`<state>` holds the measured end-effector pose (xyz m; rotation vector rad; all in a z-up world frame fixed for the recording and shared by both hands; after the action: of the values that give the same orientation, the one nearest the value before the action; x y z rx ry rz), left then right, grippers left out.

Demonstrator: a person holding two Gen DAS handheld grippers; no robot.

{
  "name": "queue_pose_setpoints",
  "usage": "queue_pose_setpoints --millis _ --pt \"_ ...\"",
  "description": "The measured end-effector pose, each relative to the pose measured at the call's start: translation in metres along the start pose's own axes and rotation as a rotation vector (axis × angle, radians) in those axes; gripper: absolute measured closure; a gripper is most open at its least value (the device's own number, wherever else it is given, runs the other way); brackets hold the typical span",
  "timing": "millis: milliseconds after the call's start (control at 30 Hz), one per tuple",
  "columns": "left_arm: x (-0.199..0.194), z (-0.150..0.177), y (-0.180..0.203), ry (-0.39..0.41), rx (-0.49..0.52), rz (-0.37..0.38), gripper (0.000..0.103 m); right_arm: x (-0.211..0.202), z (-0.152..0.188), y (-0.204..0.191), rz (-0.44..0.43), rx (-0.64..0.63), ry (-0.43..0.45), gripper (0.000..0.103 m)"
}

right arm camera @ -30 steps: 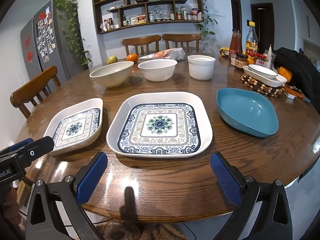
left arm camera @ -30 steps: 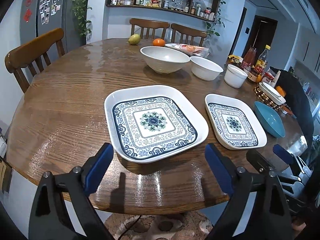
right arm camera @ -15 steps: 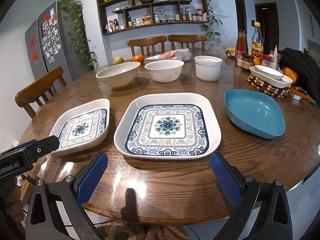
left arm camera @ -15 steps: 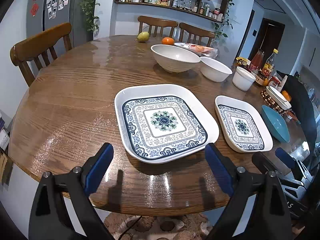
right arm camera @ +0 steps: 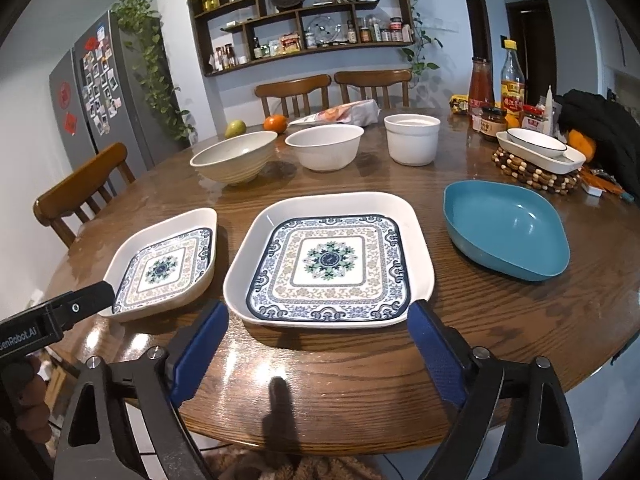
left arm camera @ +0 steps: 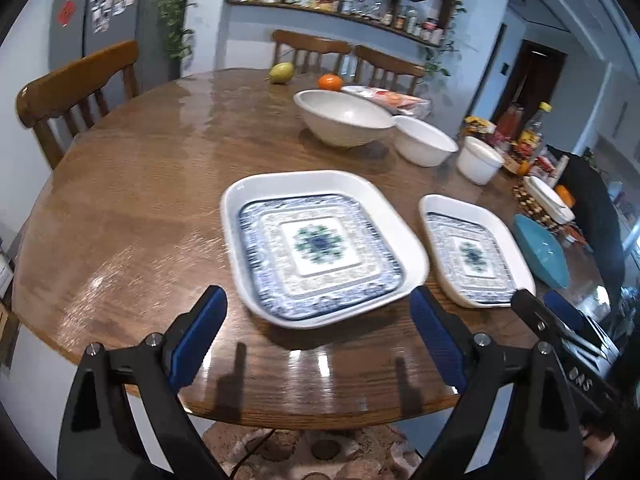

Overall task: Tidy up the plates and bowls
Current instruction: 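Move the right tool toward the large square blue-and-white plate, then grasp the rim of the large blue-and-white plate with the right tool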

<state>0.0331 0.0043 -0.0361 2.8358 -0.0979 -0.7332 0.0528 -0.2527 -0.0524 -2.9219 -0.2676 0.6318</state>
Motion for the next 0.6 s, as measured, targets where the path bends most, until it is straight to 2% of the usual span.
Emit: queue_pose_setpoints --millis 100,200,267,333,367,433,533,600 --pt "0.001 -0.006 0.022 0.004 -0.007 0.096 0.012 -0.004 -0.009 0.013 0.015 0.027 0.017 0.013" --pt "0.008 -0.010 0.049 -0.032 -0.034 0.231 0.012 -0.004 -0.021 0.028 0.001 0.073 0.019 0.021" --pt "0.017 -0.011 0.068 -0.065 -0.029 0.278 0.018 0.000 -0.027 0.036 0.000 0.085 0.010 0.024" --pt "0.023 -0.010 0.081 -0.090 -0.026 0.308 0.024 0.005 -0.031 0.044 -0.014 0.110 -0.010 0.025" --pt "0.027 -0.008 0.086 -0.108 -0.026 0.314 0.024 0.008 -0.032 0.047 -0.033 0.125 -0.019 0.032" --pt "0.034 -0.002 0.093 -0.136 -0.041 0.322 0.026 0.014 -0.032 0.053 -0.054 0.157 -0.045 0.038" --pt "0.040 0.008 0.100 -0.173 -0.010 0.325 0.038 0.020 -0.030 0.064 -0.026 0.174 -0.066 0.038" --pt "0.045 0.012 0.103 -0.193 0.013 0.306 0.041 0.022 -0.028 0.069 -0.014 0.185 -0.068 0.038"
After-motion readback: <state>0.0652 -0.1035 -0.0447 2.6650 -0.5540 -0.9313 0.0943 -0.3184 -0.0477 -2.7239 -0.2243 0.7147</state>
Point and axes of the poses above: each gripper's, at about its wrist camera, not at the fingertips, and x roughly the way its jaws point, y to its right, z to its underside, the point moved 5 cm from there along x, roughly the way its jaws point, and after that the axes turned 13 degrees about y, right-handed, at the moved point
